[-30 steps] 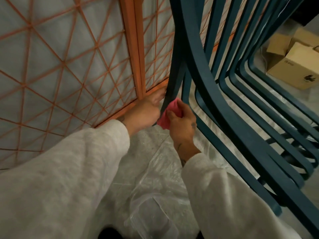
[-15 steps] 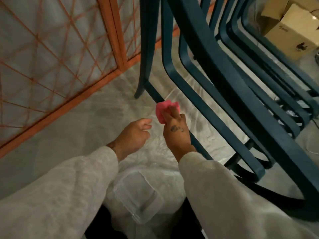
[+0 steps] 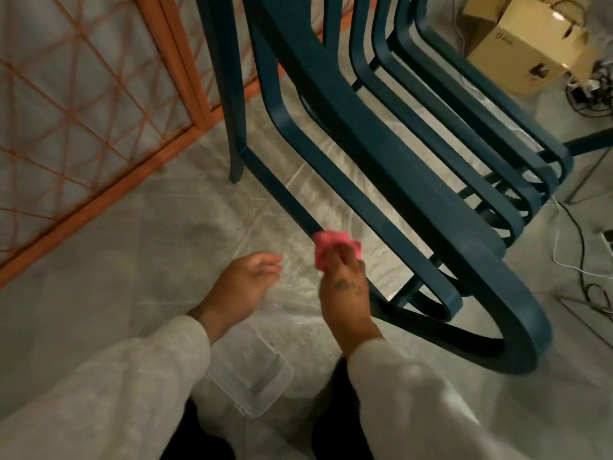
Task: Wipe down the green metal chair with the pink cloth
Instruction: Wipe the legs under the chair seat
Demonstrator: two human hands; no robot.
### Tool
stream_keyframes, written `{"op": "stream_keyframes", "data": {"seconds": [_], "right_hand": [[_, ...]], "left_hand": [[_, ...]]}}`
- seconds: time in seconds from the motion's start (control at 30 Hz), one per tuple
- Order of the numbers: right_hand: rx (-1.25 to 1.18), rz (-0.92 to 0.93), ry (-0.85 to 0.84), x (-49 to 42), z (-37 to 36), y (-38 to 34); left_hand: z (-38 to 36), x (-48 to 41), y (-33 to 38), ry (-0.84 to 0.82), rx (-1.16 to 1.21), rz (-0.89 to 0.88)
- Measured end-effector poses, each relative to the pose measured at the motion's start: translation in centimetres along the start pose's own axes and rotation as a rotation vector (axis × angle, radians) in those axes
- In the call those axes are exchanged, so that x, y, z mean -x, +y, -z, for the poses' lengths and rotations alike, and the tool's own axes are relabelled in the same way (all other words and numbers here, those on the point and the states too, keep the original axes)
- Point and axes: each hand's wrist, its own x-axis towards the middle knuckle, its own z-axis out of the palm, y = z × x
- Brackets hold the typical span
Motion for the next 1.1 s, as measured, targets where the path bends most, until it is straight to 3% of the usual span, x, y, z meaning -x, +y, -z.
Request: {"op": "stream_keyframes", "data": {"seconds": [0.07, 0.2, 0.33, 0.4, 0.53, 0.7, 0.83, 0.97, 1.1], "right_hand": [[0.005, 0.081, -0.04, -2.9, -0.4, -1.8], [0.12, 0.039, -0.207, -5.5, -0.3, -3.2], [0.249, 0.106, -0.291, -0.7, 2.2, 0.2], [0.25, 0.036, -0.316, 1.6, 3.6, 2.5], [-0.097, -0.254, -0.405, 4.4, 6.6, 4.1], [-0.413, -0.324, -0.366, 6.9, 10.2, 0.7], [-0.613, -0.197, -0.399, 10.1, 14.0, -1.7], [-0.667, 0.148, -0.382, 13.7, 17.2, -2.3], [-0.787, 0.11, -0.459, 15.6, 19.0, -2.0]], "left_hand": [[0.0, 0.0, 0.1, 0.05, 0.033, -0.028], [-0.3, 0.9, -1.0, 0.082, 0.08, 0.015], [-0.7, 2.9, -1.8, 0.14, 0.091, 0.126], [-1.2, 4.5, -1.8, 0.143, 0.113, 0.193], [-3.2, 8.4, -0.3, 0.112, 0.102, 0.233], [-6.1, 12.0, 3.1, 0.159, 0.159, 0.205], [-7.3, 15.7, 6.6, 0.204, 0.335, 0.252], [-7.6, 19.4, 8.6, 0.273, 0.524, 0.193], [-7.8, 22.4, 8.4, 0.424, 0.678, 0.112]]}}
